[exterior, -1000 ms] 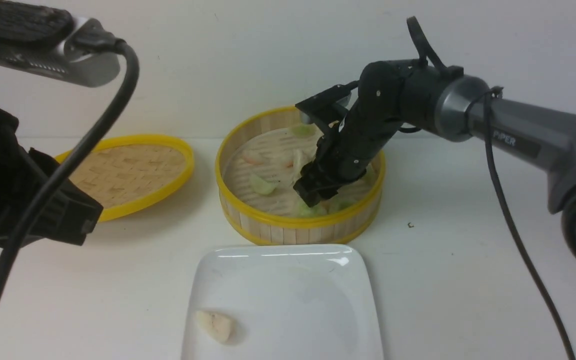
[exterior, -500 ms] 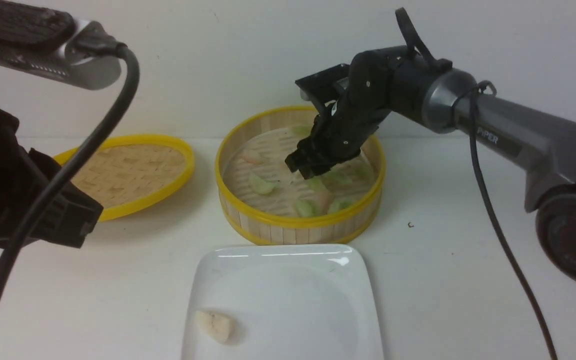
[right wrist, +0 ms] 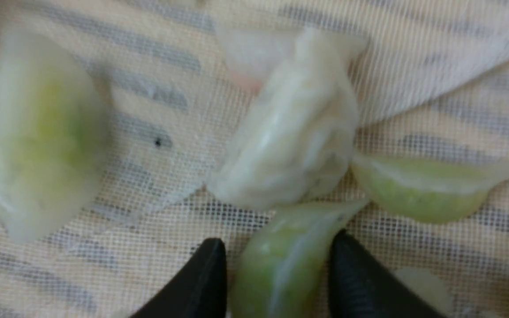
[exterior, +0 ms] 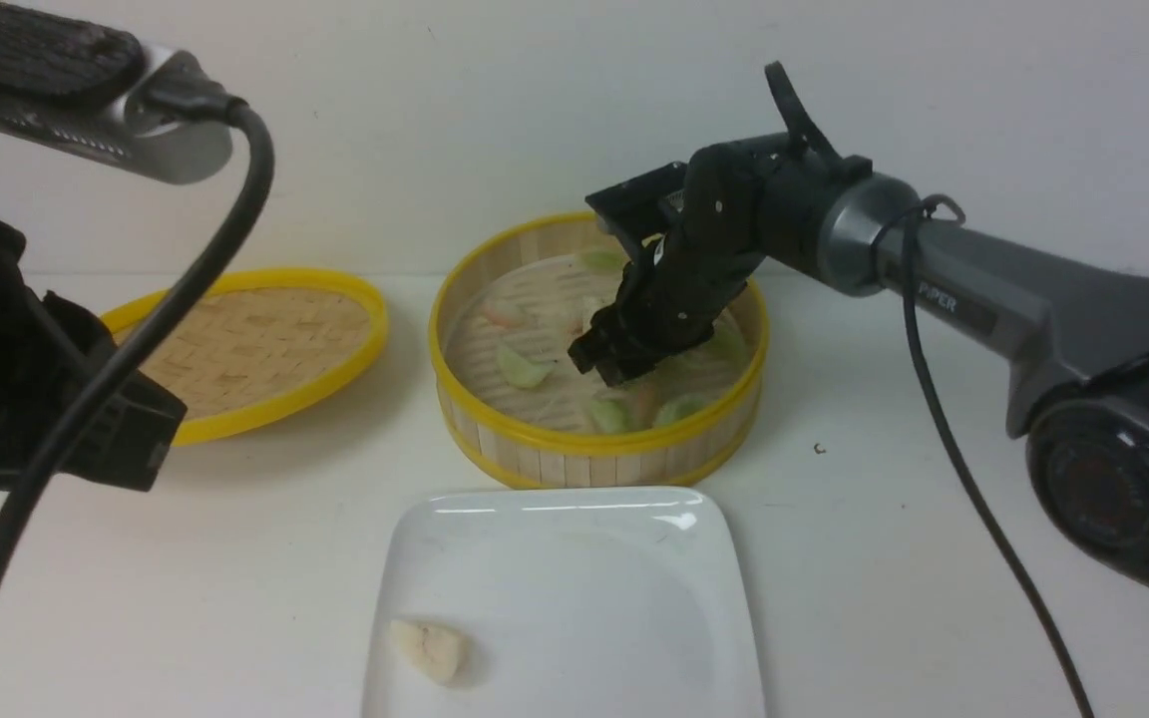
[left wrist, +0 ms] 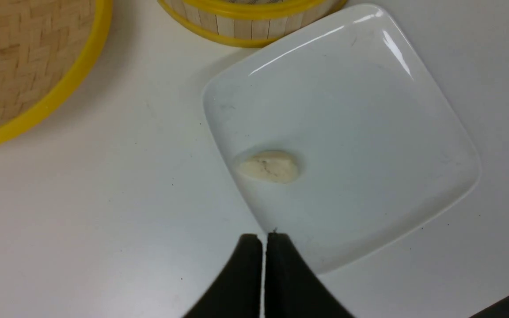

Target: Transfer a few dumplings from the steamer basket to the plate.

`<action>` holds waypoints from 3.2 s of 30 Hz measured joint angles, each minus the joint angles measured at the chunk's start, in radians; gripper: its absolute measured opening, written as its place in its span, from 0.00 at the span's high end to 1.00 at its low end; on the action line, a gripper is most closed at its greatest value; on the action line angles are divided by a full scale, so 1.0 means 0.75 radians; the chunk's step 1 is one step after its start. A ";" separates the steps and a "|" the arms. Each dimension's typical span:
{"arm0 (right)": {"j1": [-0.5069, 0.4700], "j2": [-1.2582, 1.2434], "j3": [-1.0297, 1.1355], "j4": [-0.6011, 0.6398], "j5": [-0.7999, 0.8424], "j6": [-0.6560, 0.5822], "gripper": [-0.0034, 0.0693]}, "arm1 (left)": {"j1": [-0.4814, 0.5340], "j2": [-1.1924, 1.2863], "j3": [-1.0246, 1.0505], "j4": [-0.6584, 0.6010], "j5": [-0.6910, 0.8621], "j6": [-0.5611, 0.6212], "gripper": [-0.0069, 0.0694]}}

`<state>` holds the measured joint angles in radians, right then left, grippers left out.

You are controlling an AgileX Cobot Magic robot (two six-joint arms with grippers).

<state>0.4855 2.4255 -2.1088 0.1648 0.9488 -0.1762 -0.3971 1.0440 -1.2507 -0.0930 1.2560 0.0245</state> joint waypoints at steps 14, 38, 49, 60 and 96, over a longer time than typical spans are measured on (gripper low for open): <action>-0.001 -0.238 0.011 -0.021 0.334 -0.018 0.67 | 0.000 0.000 0.000 0.001 0.000 0.000 0.92; 0.367 -0.527 0.790 0.256 0.096 -0.018 0.60 | 0.000 0.000 0.000 0.003 0.000 0.004 0.92; 0.367 -0.622 0.646 0.062 0.274 0.060 0.58 | 0.000 0.000 0.000 0.003 0.000 0.010 0.92; 0.361 -1.516 0.854 -0.357 0.185 0.411 0.97 | 0.000 0.000 0.000 -0.002 0.000 0.020 0.92; 0.360 -3.254 2.207 -1.147 -0.652 1.266 0.97 | 0.000 -0.936 0.864 -0.104 -0.868 0.009 0.92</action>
<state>0.7556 -0.0151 -0.4534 -0.6958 0.4600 0.7734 -0.3971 0.3420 -0.6027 -0.1709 0.6047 0.0308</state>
